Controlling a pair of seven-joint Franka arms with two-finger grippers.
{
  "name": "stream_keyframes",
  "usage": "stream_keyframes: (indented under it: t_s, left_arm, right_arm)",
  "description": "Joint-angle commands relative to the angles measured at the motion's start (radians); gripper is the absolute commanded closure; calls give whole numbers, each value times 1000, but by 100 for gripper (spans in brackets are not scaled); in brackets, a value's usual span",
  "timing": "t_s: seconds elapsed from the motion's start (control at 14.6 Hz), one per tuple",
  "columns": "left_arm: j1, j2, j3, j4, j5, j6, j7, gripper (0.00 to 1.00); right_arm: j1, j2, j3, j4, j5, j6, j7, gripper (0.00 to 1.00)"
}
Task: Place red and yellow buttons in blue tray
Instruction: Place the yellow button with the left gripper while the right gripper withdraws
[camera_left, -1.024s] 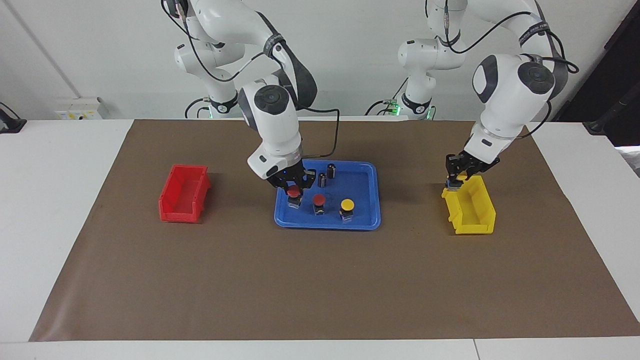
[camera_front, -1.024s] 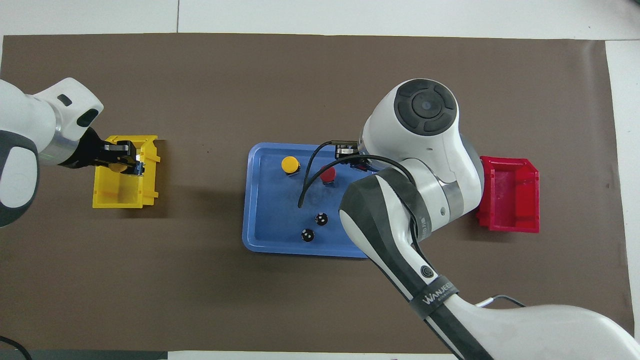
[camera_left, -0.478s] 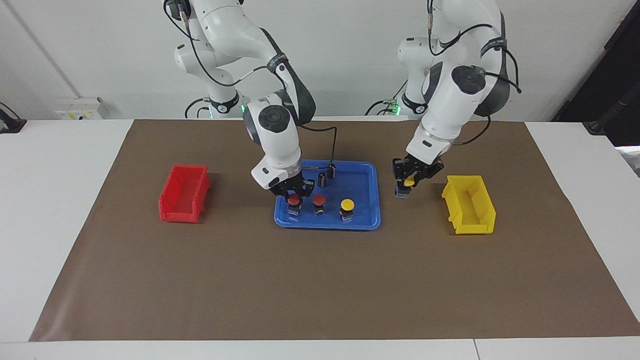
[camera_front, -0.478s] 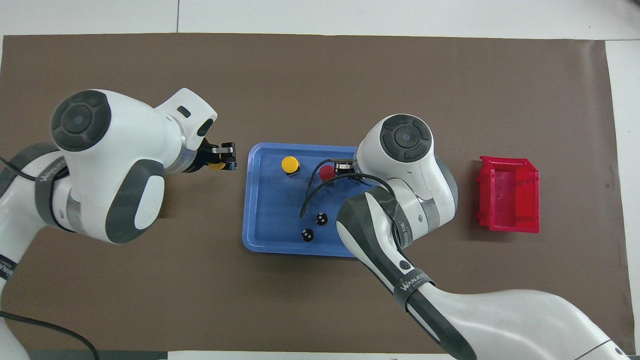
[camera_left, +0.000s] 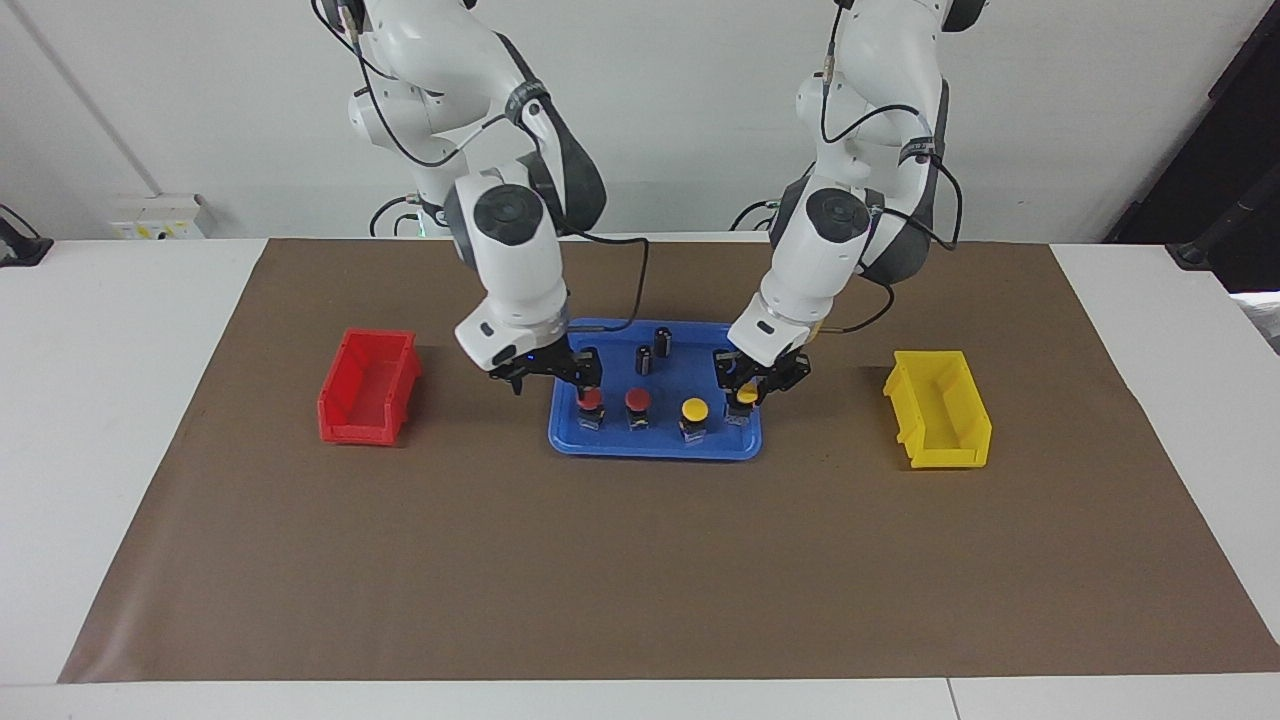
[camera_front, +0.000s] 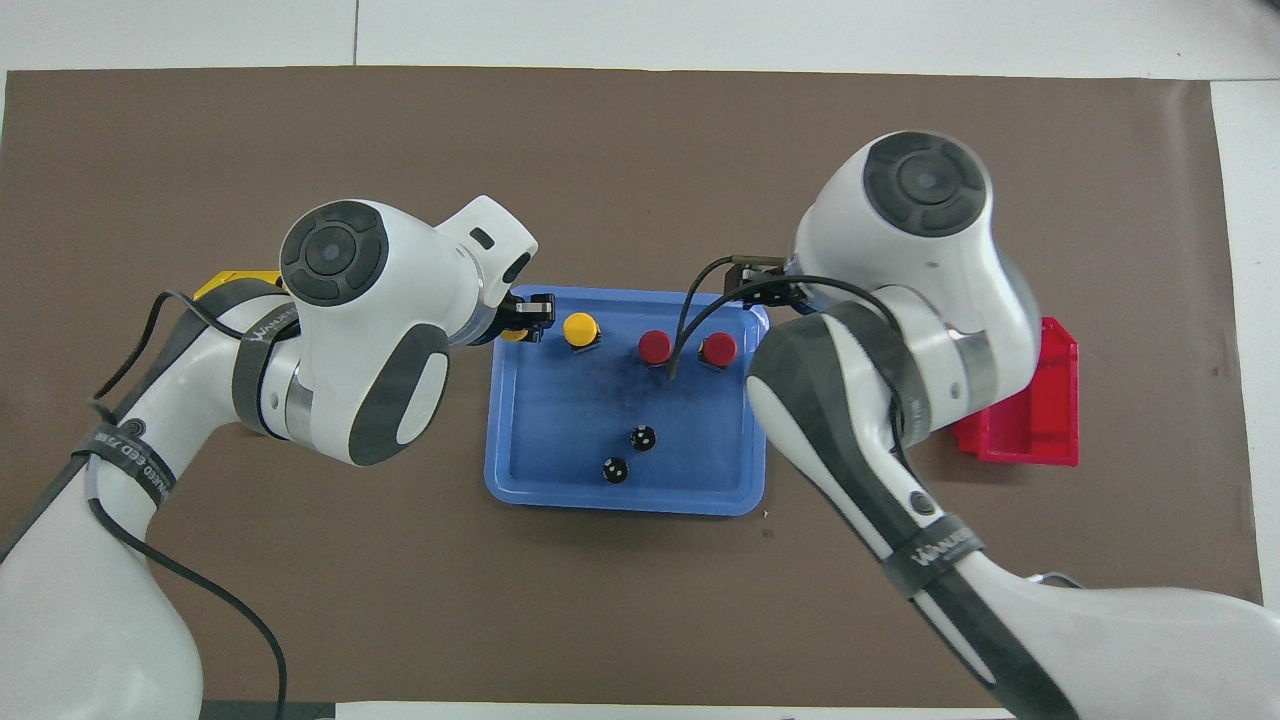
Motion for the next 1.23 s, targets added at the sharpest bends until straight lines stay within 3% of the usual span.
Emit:
stream_keyframes:
  t_s: [0.0,0.14,0.2,0.27,0.34,0.61,0.89,0.96,1.02,1.16]
  left_arm:
    - [-39,49,18,17,-18,37,-29,98]
    - [-39,54,18,17,-16,36,-31,92]
    - [-38,54,18,17,-15,27,-31,67]
    - [-35,54,18,17,-13,19,-31,53]
    - [-34,52,21,18,-10,15,-31,48]
    - [-25,23,25,40,-10,-62,-31,46]
    - [-16,-43,43,75,-10,-189,-29,45]
    - [-13,-66,57,93,-10,-240,-28,36]
    - [-7,-81,92,118,-8,-310,-28,19]
    - [13,-115,164,191,-5,-465,-5,0]
  right_arm:
    - [-80,-90,9,-1,-3,-98,-79,0]
    - [-132,-139,6,-1,-5,-169,-142,0]
    - [-160,-160,6,-2,-6,-200,-173,0]
    - [-188,-182,6,-1,-6,-229,-199,0]
    - [-227,-196,6,-1,-6,-252,-245,0]
    - [-396,-214,8,33,-14,-338,-446,0]
    - [-429,-214,6,102,-66,-416,-528,0]
    - [-429,-211,5,108,-65,-424,-528,0]
    - [-429,-205,3,116,-62,-425,-528,0]
    - [-435,-197,6,122,-62,-425,-528,0]
